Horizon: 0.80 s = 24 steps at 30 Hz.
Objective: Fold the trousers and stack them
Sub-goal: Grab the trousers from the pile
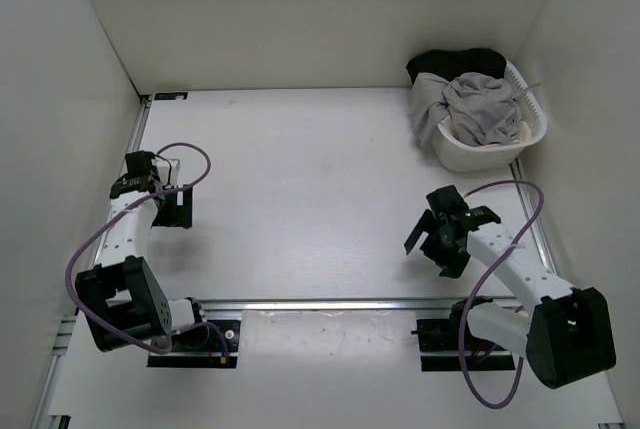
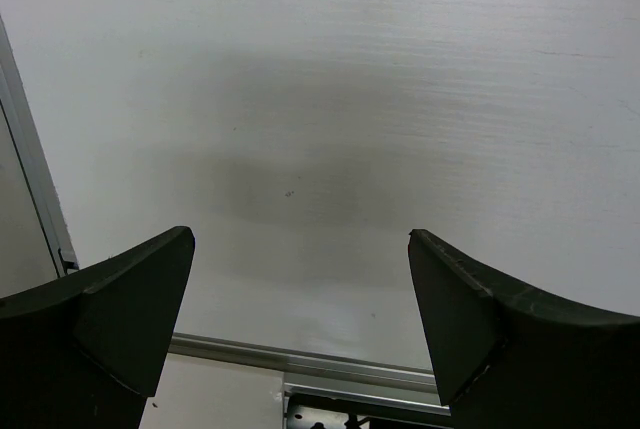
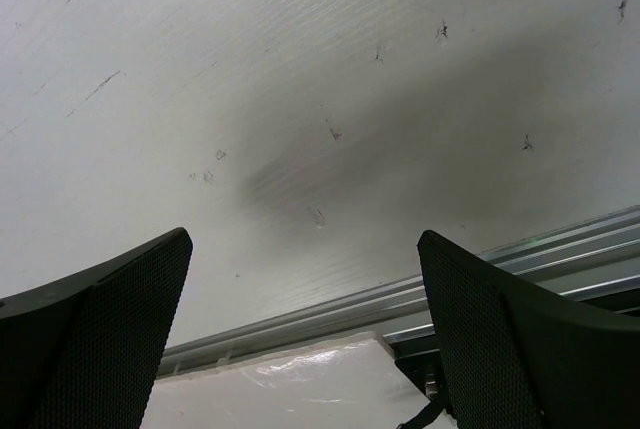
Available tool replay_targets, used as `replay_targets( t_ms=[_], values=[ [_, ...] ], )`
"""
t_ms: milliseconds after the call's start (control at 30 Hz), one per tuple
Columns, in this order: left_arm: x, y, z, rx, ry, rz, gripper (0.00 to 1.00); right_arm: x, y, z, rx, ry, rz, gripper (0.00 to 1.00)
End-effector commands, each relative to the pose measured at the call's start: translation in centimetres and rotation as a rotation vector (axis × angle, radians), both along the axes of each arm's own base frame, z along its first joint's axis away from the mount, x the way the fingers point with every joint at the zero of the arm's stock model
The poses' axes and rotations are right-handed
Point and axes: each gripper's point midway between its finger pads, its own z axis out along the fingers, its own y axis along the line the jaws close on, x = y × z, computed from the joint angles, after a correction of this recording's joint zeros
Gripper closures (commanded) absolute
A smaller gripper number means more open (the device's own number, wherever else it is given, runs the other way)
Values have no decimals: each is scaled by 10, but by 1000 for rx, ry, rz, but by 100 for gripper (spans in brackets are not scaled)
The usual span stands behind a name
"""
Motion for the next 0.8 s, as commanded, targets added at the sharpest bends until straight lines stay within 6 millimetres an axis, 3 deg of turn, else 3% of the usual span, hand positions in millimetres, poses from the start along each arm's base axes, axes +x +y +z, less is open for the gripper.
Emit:
replay_targets(
  t_ms=[0, 100, 167, 200, 267, 300, 333, 367, 400, 433, 467, 500, 567, 600, 667, 700, 733, 767],
  values=[
    [5, 2, 12, 24, -53, 3, 0, 1, -4, 4, -37, -26, 2, 1],
    [5, 2, 12, 24, -53, 3, 0, 16, -2, 22, -100, -104, 104, 1],
    [5, 2, 12, 24, -53, 3, 0, 52, 1, 61, -189, -233, 216, 1],
    [5, 2, 12, 24, -53, 3, 0, 83, 8, 106, -201, -350, 222, 1],
    [6, 1, 10, 13, -47, -1, 0, 122, -2, 143, -323, -398, 281, 1],
    [9, -1, 12, 4, -59, -7, 0, 148, -15, 151, -394, -380, 259, 1],
    [9, -1, 12, 4, -59, -7, 0, 184, -13, 211, -382, -513, 223, 1],
    [12, -2, 13, -8, -63, -13, 0, 205, -20, 234, -393, -550, 197, 1],
    [13, -4, 13, -16, -65, -17, 0, 236, -39, 231, -416, -523, 160, 1],
    [15, -3, 17, -13, -76, -17, 0, 263, -41, 281, -365, -651, 114, 1],
    [15, -3, 17, -13, -76, -17, 0, 281, -49, 293, -344, -683, 87, 1],
    [15, -3, 17, -13, -76, -17, 0, 313, -73, 273, -329, -641, 32, 1],
    [18, -4, 20, -18, -87, -21, 0, 343, -92, 273, -275, -658, -44, 1],
    [18, -4, 20, -15, -86, -30, 0, 366, -110, 262, -237, -653, -78, 1],
    [18, -4, 20, -15, -86, -30, 0, 382, -122, 237, -152, -626, -137, 1],
    [18, -4, 20, -15, -86, -30, 0, 389, -138, 213, -115, -585, -176, 1],
    [18, -4, 17, -17, -75, -29, 0, 388, -139, 187, -71, -535, -186, 1],
    [18, -4, 17, -17, -75, -29, 0, 390, -133, 177, -11, -526, -162, 1]
  ],
)
